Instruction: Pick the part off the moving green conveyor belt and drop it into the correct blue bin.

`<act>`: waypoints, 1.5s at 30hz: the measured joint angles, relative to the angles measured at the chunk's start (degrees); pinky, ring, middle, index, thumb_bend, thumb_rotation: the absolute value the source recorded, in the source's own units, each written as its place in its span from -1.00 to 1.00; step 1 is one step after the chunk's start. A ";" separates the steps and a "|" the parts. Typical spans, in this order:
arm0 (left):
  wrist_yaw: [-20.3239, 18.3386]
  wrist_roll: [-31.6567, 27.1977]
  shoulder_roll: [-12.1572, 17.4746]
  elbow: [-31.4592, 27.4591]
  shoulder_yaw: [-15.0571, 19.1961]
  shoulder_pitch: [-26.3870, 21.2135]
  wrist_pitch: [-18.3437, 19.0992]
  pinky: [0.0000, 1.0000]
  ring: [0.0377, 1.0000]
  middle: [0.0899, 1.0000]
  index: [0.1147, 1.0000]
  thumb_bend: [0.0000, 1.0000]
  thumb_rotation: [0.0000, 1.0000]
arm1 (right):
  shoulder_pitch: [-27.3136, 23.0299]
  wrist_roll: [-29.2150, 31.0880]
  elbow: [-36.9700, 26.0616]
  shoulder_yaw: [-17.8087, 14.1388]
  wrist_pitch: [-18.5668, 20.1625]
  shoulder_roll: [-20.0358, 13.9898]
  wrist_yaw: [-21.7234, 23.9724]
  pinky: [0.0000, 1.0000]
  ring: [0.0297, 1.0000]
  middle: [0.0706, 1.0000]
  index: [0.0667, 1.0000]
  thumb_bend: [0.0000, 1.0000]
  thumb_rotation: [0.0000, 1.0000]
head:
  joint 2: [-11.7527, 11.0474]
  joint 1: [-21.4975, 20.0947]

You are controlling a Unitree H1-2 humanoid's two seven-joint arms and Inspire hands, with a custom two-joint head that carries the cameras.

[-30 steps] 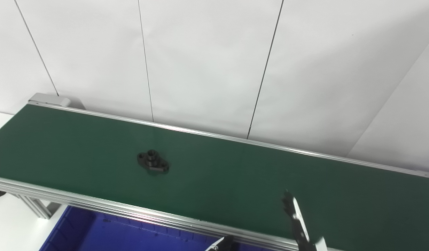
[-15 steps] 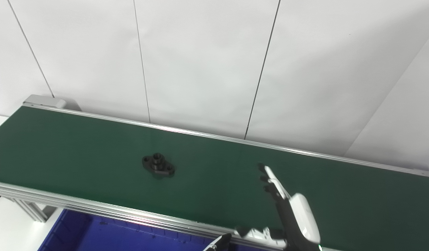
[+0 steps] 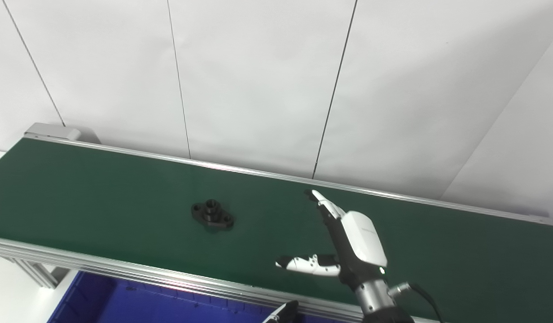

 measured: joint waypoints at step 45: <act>2.74 2.81 -1.17 0.64 -1.59 -0.80 0.00 0.68 0.82 0.88 0.82 0.80 0.17 | -24.18 -16.11 37.86 17.35 16.99 5.04 -5.96 -0.39 -0.06 0.38 0.67 0.92 0.16 | 0.61 3.78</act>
